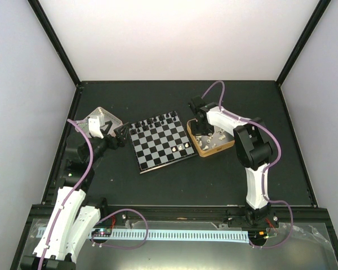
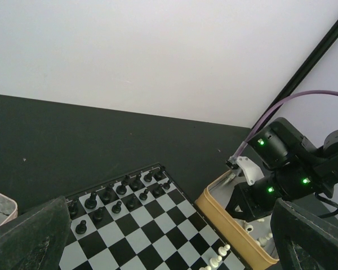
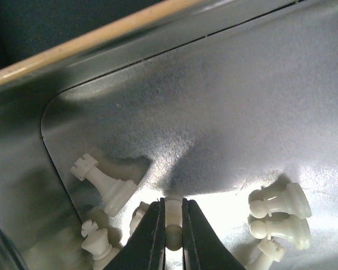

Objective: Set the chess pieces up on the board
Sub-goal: Pick up the chess piece from the storage box, then place the chess piece on the chessboard.

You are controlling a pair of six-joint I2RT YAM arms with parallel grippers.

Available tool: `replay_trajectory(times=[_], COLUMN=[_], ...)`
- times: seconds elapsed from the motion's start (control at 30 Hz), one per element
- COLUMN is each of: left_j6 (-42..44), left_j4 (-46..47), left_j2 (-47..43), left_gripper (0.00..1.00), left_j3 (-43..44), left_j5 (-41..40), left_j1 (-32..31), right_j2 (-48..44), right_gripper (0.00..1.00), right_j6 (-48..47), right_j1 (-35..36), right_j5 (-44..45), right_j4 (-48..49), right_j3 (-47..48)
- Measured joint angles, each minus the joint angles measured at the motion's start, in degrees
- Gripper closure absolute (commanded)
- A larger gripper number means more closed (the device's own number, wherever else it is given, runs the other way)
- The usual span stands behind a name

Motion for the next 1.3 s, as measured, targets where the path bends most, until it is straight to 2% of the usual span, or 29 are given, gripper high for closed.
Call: replay_trajectory(times=[0.23,0.43,0.63,0.77,0.93,1.3], left_j6=[0.0,-0.5,-0.7,-0.7,-0.7,-1.0], left_j4=[0.2,1.0,1.0,1.0,1.0,1.0], left_j2=[-0.1,-2.7,-6.5,-7.0,-6.6,-3.8], left_gripper=[0.01,0.01,0.01,0.01,0.01,0.01], left_j3=[0.0,0.0,0.0,0.0,0.0,0.0], left_j5=[0.0,0.0,-0.6,-0.9,-1.2,-1.3], left_j1=[0.0,0.0,0.0,-0.1,-0.1,-0.1], right_j2=[-1.6,-12.6,-19.8,-18.4,-12.1,-3.6], right_gripper=[0.96,0.96,0.95,0.95,0.95,0.95], right_j6=[0.1,0.5,2.5,3.7,4.7,5.6], right_j1=[0.0,1.5,8.2,14.1,19.4,25.0], right_j5=[0.3,0.3,-0.2,-0.1,0.3,1.5], right_j4=[0.0,-0.4,-0.2,-0.2,-0.6,-1.0], right_j3=[-0.4,-3.3,-3.7,-3.7,-2.1,3.0])
